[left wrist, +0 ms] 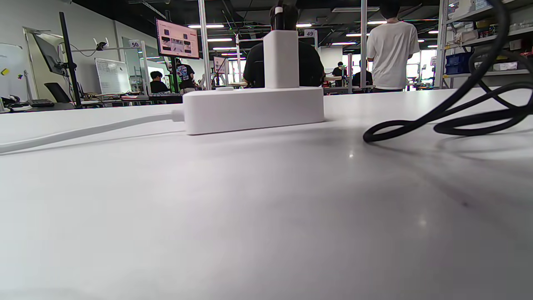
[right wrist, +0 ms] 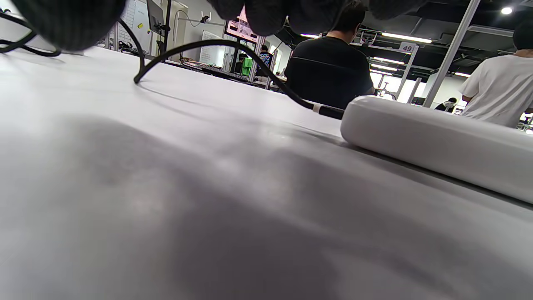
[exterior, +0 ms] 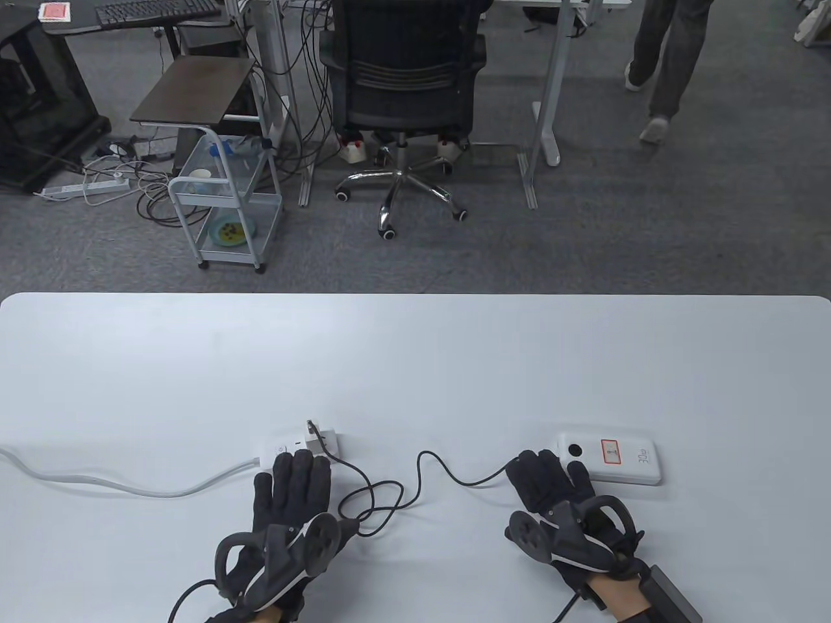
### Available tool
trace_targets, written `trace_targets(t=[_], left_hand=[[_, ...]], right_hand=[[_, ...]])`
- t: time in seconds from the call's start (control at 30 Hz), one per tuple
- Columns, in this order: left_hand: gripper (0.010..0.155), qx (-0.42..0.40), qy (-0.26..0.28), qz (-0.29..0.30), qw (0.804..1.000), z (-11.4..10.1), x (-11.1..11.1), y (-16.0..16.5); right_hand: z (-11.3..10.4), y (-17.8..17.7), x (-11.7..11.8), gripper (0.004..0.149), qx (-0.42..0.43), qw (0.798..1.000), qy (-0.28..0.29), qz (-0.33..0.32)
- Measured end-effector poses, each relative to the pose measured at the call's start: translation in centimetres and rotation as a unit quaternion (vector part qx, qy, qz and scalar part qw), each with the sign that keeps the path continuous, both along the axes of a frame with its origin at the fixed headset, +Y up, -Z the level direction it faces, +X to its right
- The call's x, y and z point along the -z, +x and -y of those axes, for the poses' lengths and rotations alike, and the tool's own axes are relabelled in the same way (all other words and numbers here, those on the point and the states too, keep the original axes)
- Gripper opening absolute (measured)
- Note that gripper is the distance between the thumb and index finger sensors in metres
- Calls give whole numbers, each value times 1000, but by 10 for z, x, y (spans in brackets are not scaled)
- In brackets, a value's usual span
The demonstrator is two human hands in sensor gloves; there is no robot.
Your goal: Unplug the charger and disconnect the battery pack
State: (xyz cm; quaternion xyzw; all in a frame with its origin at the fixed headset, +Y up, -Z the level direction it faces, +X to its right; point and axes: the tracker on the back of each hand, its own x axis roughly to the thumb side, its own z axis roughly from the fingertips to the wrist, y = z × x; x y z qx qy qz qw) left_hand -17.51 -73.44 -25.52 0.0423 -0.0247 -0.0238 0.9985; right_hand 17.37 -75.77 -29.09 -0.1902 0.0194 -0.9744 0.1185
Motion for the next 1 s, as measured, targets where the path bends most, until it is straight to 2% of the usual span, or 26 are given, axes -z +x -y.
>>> trace_targets(t=[0.63, 0.7, 1.0], left_hand=[[92, -3, -14, -14, 1000, 1, 6, -7], [89, 1, -13, -16, 1000, 0, 6, -8], [91, 0, 7, -22, 1000, -7, 2, -10]], right_hand=[[-2, 8, -1, 86, 8, 1000, -1, 21], [1, 8, 0, 86, 2, 1000, -1, 21], [5, 0, 0, 86, -16, 1000, 10, 1]])
